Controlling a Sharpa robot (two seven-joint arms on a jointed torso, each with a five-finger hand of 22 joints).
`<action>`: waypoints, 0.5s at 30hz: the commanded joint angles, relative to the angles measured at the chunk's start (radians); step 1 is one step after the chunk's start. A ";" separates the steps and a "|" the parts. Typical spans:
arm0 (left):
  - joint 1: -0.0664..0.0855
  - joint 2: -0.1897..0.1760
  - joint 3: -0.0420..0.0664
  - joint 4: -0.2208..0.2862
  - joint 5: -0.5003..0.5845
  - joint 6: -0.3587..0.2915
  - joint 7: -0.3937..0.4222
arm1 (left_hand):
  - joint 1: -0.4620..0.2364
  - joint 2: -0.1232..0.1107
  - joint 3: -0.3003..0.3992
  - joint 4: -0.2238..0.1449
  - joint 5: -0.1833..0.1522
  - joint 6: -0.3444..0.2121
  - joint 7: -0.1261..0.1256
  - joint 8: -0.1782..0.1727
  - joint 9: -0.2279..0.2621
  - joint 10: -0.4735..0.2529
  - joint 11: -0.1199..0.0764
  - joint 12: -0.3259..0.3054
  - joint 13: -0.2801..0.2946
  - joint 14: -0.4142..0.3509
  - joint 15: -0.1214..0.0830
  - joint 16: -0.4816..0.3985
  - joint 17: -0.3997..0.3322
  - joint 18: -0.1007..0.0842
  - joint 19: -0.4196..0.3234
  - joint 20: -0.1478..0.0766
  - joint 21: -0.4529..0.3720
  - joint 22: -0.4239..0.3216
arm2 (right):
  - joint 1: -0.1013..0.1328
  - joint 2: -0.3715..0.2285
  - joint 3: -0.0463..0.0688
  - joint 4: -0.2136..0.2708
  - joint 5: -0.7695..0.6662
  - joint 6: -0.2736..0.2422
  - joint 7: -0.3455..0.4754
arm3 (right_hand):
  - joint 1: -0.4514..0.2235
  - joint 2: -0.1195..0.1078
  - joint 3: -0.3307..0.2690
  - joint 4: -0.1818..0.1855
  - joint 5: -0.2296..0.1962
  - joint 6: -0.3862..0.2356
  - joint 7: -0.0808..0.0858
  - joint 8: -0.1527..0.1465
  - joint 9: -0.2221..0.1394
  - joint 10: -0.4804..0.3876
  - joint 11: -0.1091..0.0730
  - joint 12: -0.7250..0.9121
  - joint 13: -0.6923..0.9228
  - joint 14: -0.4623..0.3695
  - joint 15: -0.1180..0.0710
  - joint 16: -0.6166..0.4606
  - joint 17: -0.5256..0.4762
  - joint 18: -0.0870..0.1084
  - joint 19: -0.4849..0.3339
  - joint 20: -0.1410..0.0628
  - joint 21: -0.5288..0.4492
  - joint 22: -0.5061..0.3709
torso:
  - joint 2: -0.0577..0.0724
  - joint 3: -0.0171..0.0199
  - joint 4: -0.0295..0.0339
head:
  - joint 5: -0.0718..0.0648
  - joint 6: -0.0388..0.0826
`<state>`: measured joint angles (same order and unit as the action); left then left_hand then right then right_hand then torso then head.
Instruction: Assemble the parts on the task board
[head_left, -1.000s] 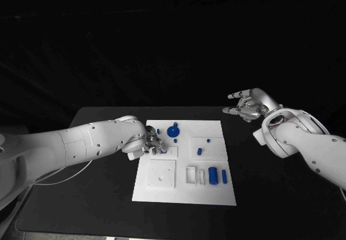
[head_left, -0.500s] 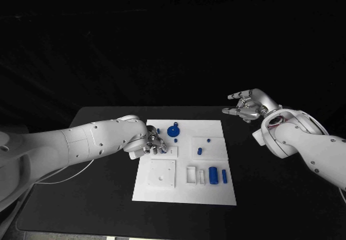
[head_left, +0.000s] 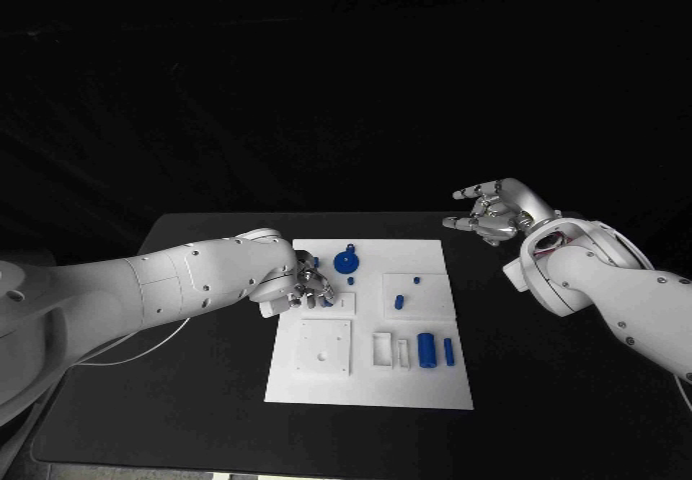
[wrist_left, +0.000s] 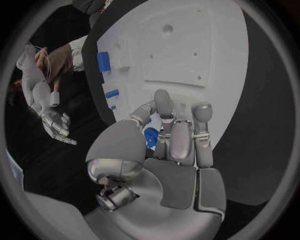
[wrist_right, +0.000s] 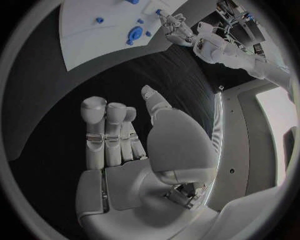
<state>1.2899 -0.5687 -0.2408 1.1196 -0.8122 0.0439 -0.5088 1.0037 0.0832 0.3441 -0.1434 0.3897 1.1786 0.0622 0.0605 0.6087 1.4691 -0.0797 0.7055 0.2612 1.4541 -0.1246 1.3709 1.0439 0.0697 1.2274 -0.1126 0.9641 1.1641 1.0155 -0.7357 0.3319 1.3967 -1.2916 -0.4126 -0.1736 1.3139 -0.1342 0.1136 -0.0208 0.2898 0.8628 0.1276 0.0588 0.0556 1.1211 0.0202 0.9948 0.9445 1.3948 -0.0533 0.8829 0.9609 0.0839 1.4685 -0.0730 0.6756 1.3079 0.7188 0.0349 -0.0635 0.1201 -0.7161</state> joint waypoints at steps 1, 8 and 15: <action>-0.002 0.008 0.000 0.003 0.005 0.044 0.001 | 0.001 0.008 0.003 0.000 -0.001 0.197 -0.116 0.007 0.500 0.046 -0.006 0.006 0.000 0.004 0.004 0.004 0.001 0.007 0.000 0.003 -0.004 0.001 | -0.001 0.002 0.000 0.000 -0.008 0.015 0.003 | 0.001 0.007 -0.001 -0.007 0.004 0.003 0.001 -0.002 0.001 -0.005 0.000 -0.005 -0.001 -0.007 0.002 -0.004 -0.001 0.016 0.004 0.004 -0.003 0.082 | 0.000 -0.0003 0.0004 | -0.001 -0.001; -0.002 0.013 0.000 0.001 0.006 0.044 -0.001 | -0.002 0.009 0.002 -0.002 -0.007 0.197 -0.116 0.007 0.504 0.046 -0.006 0.007 0.000 0.004 0.005 0.004 0.002 0.006 0.001 0.003 -0.006 0.003 | -0.003 0.004 0.000 -0.002 -0.008 0.015 0.003 | 0.000 0.007 -0.002 -0.007 0.007 0.002 0.001 -0.002 0.001 -0.005 0.000 -0.005 -0.002 -0.007 0.002 -0.004 -0.001 0.016 0.004 0.004 -0.002 0.082 | 0.000 -0.0006 0.0010 | -0.002 0.000; -0.002 0.018 0.000 -0.006 0.004 0.029 -0.003 | 0.008 0.015 -0.045 0.030 -0.171 0.196 -0.116 0.006 0.504 0.046 -0.005 0.001 -0.003 0.002 0.004 -0.002 -0.009 0.006 -0.003 0.002 -0.015 0.003 | -0.005 0.006 0.000 -0.004 -0.007 0.015 0.004 | 0.000 0.007 -0.002 -0.007 0.007 0.002 0.001 -0.002 0.001 -0.005 0.000 -0.005 -0.002 -0.007 0.002 -0.004 -0.001 0.016 0.004 0.004 -0.002 0.082 | 0.000 -0.0007 0.0009 | -0.002 0.000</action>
<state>1.2886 -0.5528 -0.2409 1.1158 -0.8116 0.0634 -0.5127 1.0152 0.1118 0.3039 -0.1138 0.2260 1.2097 0.0682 0.0695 1.1119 1.4919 -0.0570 0.7094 0.2593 1.4543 -0.1242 1.3709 1.0364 0.0695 1.2274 -0.1126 0.9523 1.1678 1.0118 -0.7308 0.3319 1.3925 -1.2916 -0.4097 -0.1739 1.3139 -0.1342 0.1136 -0.0208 0.2905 0.8627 0.1275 0.0588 0.0556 1.1206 0.0197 0.9948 0.9437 1.3948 -0.0533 0.8828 0.9610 0.0839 1.4685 -0.0730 0.6756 1.3078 0.7187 0.0342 -0.0623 0.1179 -0.7154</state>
